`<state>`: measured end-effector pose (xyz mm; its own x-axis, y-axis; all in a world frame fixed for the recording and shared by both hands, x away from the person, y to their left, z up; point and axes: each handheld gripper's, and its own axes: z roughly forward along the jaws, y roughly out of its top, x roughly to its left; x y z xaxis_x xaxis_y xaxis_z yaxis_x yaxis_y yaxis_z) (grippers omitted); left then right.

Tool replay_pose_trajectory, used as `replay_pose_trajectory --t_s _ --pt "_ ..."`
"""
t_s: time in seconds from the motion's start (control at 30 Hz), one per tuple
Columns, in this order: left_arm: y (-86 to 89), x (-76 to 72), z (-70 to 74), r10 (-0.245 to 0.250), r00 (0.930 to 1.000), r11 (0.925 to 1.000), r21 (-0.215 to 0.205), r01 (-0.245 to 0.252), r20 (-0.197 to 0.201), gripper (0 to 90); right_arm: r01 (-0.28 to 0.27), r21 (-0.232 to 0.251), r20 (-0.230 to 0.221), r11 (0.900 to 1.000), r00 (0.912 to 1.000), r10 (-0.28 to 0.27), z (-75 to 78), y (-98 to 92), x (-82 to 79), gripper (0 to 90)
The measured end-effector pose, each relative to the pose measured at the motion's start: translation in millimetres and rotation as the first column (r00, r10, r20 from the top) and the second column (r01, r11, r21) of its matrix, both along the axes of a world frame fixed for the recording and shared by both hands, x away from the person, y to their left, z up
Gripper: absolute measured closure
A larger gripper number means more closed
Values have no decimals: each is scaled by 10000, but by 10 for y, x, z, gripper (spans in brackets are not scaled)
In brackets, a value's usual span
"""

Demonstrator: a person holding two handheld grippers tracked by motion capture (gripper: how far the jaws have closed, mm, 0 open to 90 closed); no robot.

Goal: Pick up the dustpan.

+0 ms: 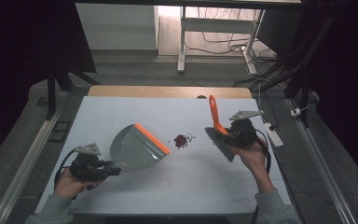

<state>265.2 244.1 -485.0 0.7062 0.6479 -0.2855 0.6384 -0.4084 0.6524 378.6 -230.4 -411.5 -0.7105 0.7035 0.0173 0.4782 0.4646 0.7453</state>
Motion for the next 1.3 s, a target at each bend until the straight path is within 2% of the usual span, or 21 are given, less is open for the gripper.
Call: replay_pose_trajectory --t_s 0.17,0.3,0.53,0.73,0.93,1.1,1.23,1.3 --pt "-30 -1 -25 -284 9995 9996 60 284 -107 618 -49 -72 -23 10000 10000 49 -25 34 2 704" --pt "-59 -1 -35 -735 9970 9973 11 736 -234 618 -88 -137 -63 9999 9999 87 -53 64 6 704" --pt "-138 -10 -54 -1207 9922 9926 126 1211 -320 618 -157 -246 -66 9996 9999 155 -70 89 5 703" --pt "-178 -3 -85 -1291 9901 9901 490 1318 -558 618 -168 -249 -49 9995 9998 167 -78 99 4 704" --pt "-195 24 -116 -1197 9912 9892 780 1239 -566 618 -159 -282 -92 9995 9998 156 -93 104 11 704" --pt "-265 69 -171 -1217 9899 9833 1274 1302 -720 618 -114 -276 -84 9996 9999 112 -97 98 16 704" --pt "-295 97 -177 -1330 9895 9805 1385 1396 -562 618 -118 -279 -80 9995 9999 116 -100 110 15 704" --pt "-296 125 -180 -1291 9898 9820 1313 1362 -607 618 -152 -326 -58 9994 9999 151 -105 117 21 704"
